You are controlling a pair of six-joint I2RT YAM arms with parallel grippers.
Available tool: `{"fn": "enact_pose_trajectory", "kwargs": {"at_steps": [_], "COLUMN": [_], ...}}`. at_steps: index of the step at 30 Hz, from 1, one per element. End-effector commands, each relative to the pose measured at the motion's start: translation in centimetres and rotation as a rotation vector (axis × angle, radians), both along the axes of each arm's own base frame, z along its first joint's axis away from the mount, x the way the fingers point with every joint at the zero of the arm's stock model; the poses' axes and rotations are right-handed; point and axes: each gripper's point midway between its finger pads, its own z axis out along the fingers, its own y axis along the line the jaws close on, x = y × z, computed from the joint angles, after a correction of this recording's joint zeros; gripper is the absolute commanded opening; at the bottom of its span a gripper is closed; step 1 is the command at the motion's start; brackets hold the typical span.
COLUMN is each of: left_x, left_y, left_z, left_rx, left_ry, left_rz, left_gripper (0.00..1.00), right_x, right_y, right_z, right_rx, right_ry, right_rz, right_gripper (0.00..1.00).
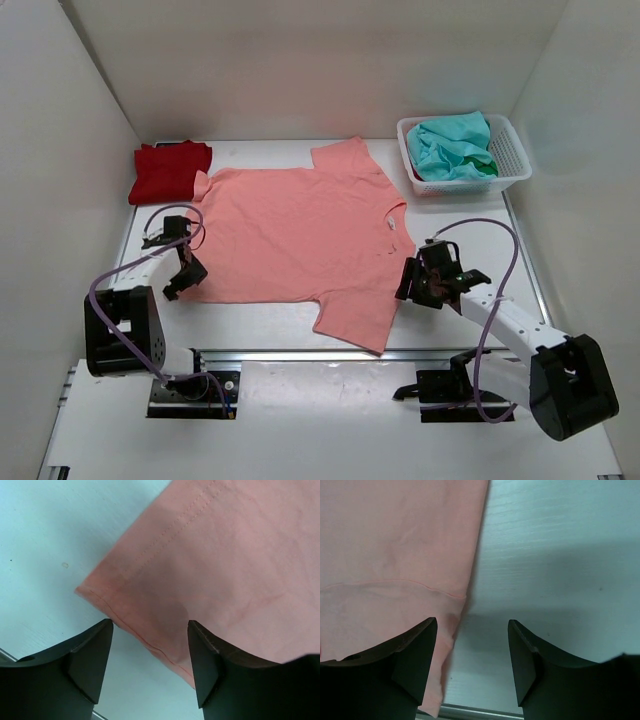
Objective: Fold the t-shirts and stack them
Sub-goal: Grap the side of the flattened tshirt closest away from the robot with both arms
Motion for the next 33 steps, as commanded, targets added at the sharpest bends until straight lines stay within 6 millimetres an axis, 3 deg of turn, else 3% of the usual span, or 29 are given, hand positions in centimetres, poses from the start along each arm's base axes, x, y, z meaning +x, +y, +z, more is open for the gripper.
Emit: {"fn": "enact_pose_trajectory", "kwargs": {"at_steps": [1, 7, 14, 15, 17, 18, 21, 25, 30, 33], "left_x": [-0.3, -0.4, -0.8, -0.6, -0.7, -0.8, -0.8, -1.1, -1.6, -1.4], "left_y": [-0.6, -1.6, -1.7, -1.8, -1.7, -1.6, -1.1, 0.0, 0.3, -0.3], "left_z": [0.3, 0.0, -0.3, -0.3, -0.3, -0.2, 0.4, 1.4, 1.0, 0.3], "left_rx": [-0.030, -0.056, -0.068, -0.068, -0.063, -0.062, -0.040, 0.012, 0.023, -0.002], "left_ry": [-0.037, -0.081, -0.081, -0.085, -0.080, -0.079, -0.081, -0.062, -0.016, 0.014], "left_rz": [0.027, 0.034, 0.036, 0.035, 0.030, 0.031, 0.027, 0.044, 0.054, 0.045], "left_gripper": [0.71, 0.54, 0.18, 0.19, 0.35, 0.48, 0.66, 0.78, 0.72, 0.65], "right_x": [0.5, -0.8, -3.2, -3.9, -4.2, -4.4, -4.9, -5.2, -5.9, -5.6], "right_y": [1.1, 4.3, 5.9, 6.1, 6.1, 6.1, 5.8, 5.7, 5.5, 4.7], "right_z": [-0.2, -1.2, -2.0, -2.3, -2.5, -2.5, -3.2, -3.5, -4.1, -4.3], "right_rx": [0.027, 0.082, 0.101, 0.099, 0.090, 0.080, 0.060, 0.036, 0.020, -0.005], "right_ry": [-0.006, 0.057, 0.157, 0.178, 0.187, 0.190, 0.215, 0.242, 0.268, 0.255], "right_rz": [-0.004, 0.032, 0.023, 0.022, 0.013, 0.016, 0.019, 0.003, 0.007, 0.002], "right_gripper": [0.56, 0.56, 0.56, 0.56, 0.56, 0.56, 0.55, 0.54, 0.51, 0.40]}}
